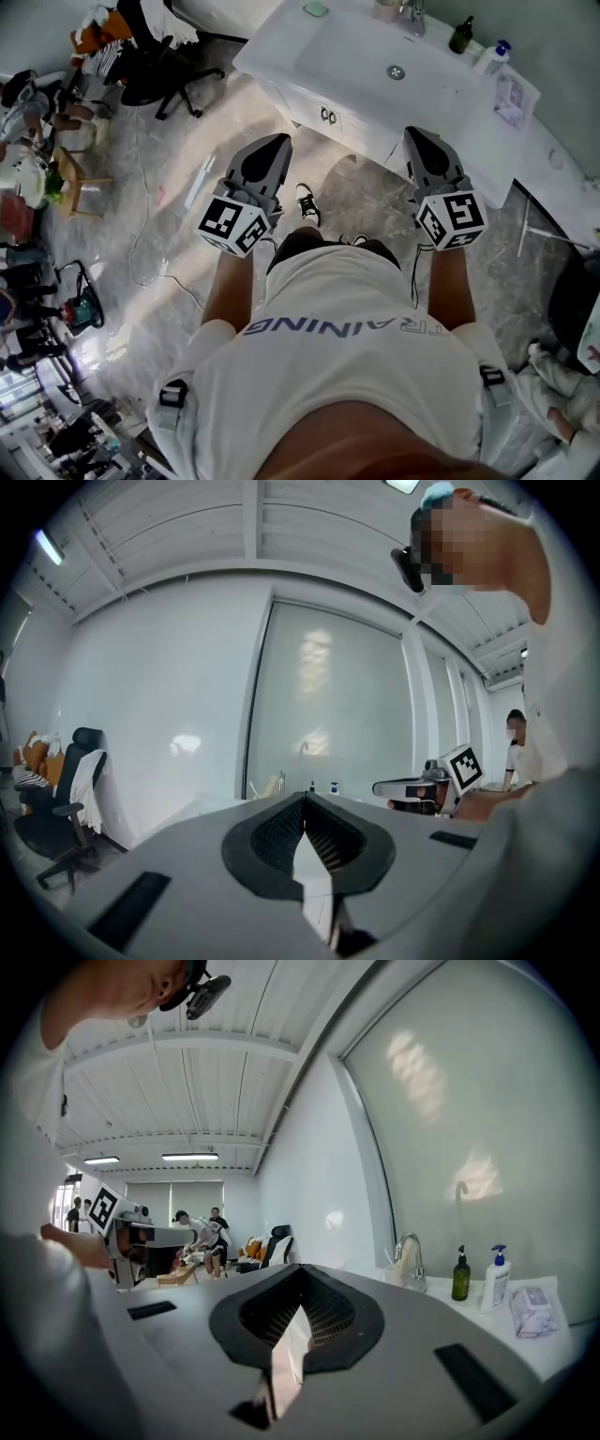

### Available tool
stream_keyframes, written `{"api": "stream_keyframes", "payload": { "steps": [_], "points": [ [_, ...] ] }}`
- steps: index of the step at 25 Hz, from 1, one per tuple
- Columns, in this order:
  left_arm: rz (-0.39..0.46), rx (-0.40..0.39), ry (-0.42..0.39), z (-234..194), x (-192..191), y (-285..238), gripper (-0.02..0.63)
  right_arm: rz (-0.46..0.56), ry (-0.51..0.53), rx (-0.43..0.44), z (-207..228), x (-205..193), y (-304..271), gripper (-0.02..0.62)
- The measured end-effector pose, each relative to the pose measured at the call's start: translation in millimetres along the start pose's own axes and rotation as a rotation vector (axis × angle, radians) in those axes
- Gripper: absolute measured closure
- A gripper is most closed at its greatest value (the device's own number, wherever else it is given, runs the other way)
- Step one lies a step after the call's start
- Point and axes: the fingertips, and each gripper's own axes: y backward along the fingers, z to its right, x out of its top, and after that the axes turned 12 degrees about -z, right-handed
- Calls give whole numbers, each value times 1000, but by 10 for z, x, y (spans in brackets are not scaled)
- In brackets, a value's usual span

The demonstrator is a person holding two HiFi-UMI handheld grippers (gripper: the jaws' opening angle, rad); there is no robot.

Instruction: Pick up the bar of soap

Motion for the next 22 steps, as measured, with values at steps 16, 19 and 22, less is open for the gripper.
{"api": "stream_keyframes", "payload": {
  "steps": [16, 19, 22],
  "points": [
    [57, -146, 27, -1820, 303, -789, 600, -94, 82, -175, 213, 675, -1709, 583],
    [53, -156, 29, -2259, 303, -869, 600, -109, 92, -184, 111, 813, -2108, 583],
    [43, -161, 41, -2655, 285, -921, 600, -126, 133, -165, -111, 898, -2513, 583]
  ]
}}
